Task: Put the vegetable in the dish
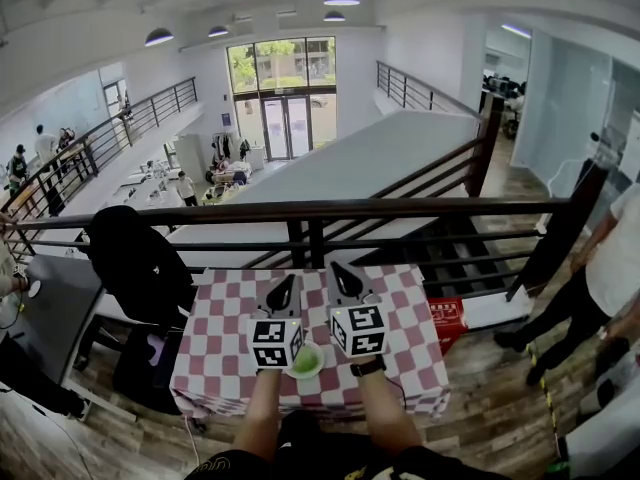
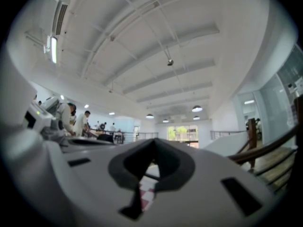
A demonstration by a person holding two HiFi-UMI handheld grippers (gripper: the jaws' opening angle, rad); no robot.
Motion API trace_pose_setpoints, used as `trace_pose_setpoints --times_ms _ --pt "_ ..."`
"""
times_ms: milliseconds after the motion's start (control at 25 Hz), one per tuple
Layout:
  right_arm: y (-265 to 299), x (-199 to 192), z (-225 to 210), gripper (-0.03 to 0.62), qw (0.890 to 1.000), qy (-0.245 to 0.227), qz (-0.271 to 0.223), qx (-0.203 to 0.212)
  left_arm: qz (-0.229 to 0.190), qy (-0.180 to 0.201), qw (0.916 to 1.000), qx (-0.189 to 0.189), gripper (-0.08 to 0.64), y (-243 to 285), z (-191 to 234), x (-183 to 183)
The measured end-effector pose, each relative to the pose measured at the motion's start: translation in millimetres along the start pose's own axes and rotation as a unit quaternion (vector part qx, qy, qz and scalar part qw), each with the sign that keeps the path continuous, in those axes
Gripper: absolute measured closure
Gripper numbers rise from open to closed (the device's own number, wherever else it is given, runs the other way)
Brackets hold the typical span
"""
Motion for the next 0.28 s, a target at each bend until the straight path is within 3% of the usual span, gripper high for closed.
trace_pose_setpoints --times_ms 280 --pt "-4.9 -0.2 -6.2 0.575 0.999 0.007 -0.027 -0.016 0.017 0.019 0.9995 -0.019 0.546 -2.8 -16.3 -11.1"
Point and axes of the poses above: the fingertips, and each gripper's own axes: y forward along the fingers, z to its left, x out of its top, the point moved 7 cm from there along -y, backward along the fingers, and after that the axes turned 13 degrees about x, right-handed, at the moved point
